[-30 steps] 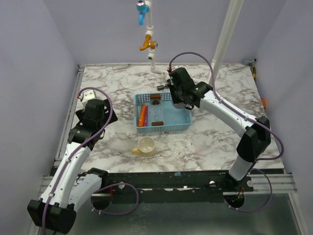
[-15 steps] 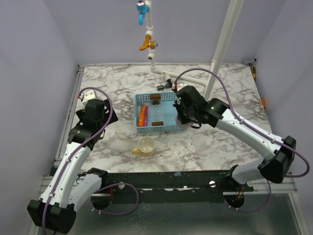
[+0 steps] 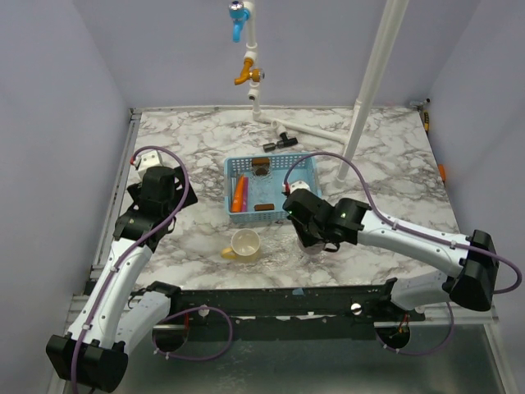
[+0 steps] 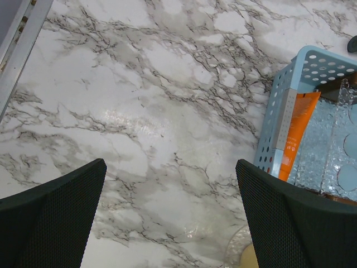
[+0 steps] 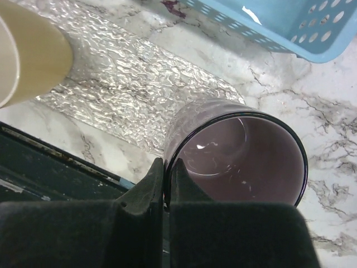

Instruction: Prepare toiletry sets of a toothbrush and toothpaste on the tray

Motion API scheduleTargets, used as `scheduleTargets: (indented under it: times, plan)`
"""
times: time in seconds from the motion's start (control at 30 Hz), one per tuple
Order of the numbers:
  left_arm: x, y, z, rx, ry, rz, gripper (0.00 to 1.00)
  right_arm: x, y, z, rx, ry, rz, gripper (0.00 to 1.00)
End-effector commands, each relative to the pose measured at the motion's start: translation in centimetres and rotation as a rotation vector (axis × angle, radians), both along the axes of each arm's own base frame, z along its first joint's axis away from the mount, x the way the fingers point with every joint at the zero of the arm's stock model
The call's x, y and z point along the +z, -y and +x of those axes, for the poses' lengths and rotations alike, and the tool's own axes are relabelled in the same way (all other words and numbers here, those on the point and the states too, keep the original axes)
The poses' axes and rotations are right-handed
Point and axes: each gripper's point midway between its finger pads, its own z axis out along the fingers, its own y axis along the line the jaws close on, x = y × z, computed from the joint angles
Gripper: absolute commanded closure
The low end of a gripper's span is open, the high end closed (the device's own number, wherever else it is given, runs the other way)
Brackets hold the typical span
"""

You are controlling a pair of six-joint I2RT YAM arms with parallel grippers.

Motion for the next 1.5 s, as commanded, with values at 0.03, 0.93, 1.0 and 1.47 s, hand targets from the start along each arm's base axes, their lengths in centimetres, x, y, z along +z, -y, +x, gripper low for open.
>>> scheduleTargets:
  times: [0.03, 0.93, 1.0, 1.47]
  plan:
    - [1.0, 0.0, 0.4, -0.004, 0.027, -0.004, 0.01, -0.5, 0.0, 1.3, -0.09, 0.079, 0.011, 0.99]
    - [0.9, 0.1, 0.5, -0.007, 0.023, -0.006, 0.01, -4.5, 0.5, 0.5, -0.114, 0.077, -0.011, 0.99]
    - [0.9, 0.1, 0.5, -0.008, 0.024, -0.006, 0.01, -4.8, 0.4, 0.4, -0.108, 0.065, -0.014, 0.99]
    - [0.9, 0.2, 0.4, -0.011, 0.026, -0.01, 0.01, -6.3, 0.5, -0.4, -0.104, 0.034, -0.044, 0.94]
